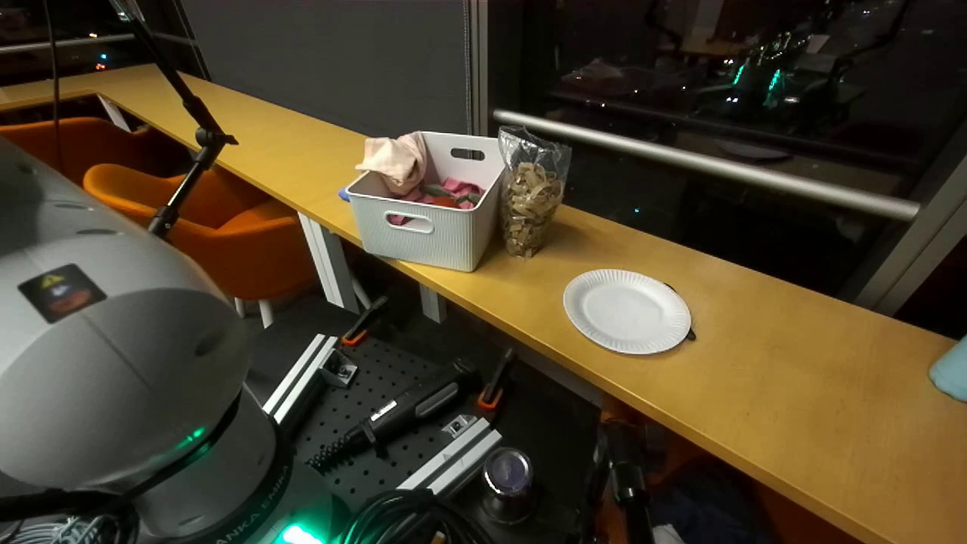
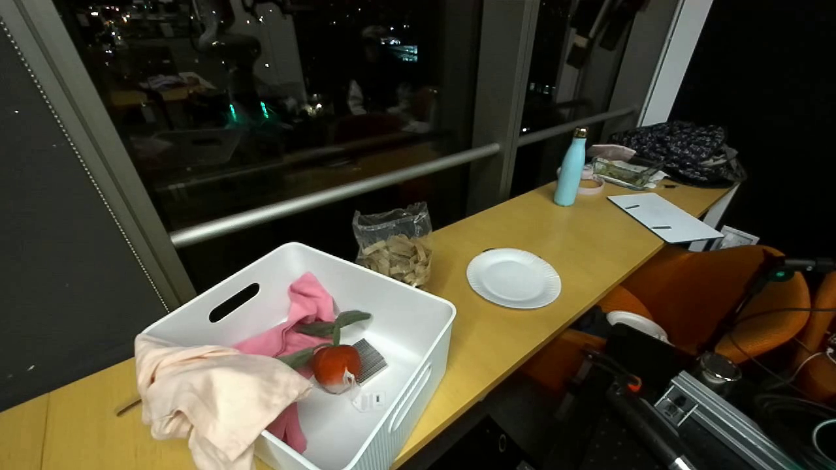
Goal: Place some rubber bands from the plastic on the white plate.
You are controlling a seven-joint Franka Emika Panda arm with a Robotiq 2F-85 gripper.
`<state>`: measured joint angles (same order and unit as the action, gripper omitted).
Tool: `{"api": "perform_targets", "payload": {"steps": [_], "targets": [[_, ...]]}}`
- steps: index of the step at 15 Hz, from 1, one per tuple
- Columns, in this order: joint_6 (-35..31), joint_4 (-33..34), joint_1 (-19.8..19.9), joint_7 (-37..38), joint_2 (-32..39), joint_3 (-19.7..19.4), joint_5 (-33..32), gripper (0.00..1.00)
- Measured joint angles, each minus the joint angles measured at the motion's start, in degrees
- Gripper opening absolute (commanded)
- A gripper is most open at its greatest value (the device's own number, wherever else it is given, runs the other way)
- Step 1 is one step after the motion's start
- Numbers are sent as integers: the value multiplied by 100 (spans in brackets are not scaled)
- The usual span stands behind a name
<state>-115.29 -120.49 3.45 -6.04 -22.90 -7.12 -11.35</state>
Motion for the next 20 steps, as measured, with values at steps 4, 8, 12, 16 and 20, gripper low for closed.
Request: {"api": "perform_targets", "payload": {"steps": [4,8,12,16,20], "targets": [[-98,1174,-269,-18,1338,222,291,100],[427,2371,-334,-48,2662,463,290,100],[1376,3574,-418,-259,3793,632,274,100],[2015,4383,-458,-339,4283,681,269,100],[2125,4505,-457,-348,4287,681,269,100]]}}
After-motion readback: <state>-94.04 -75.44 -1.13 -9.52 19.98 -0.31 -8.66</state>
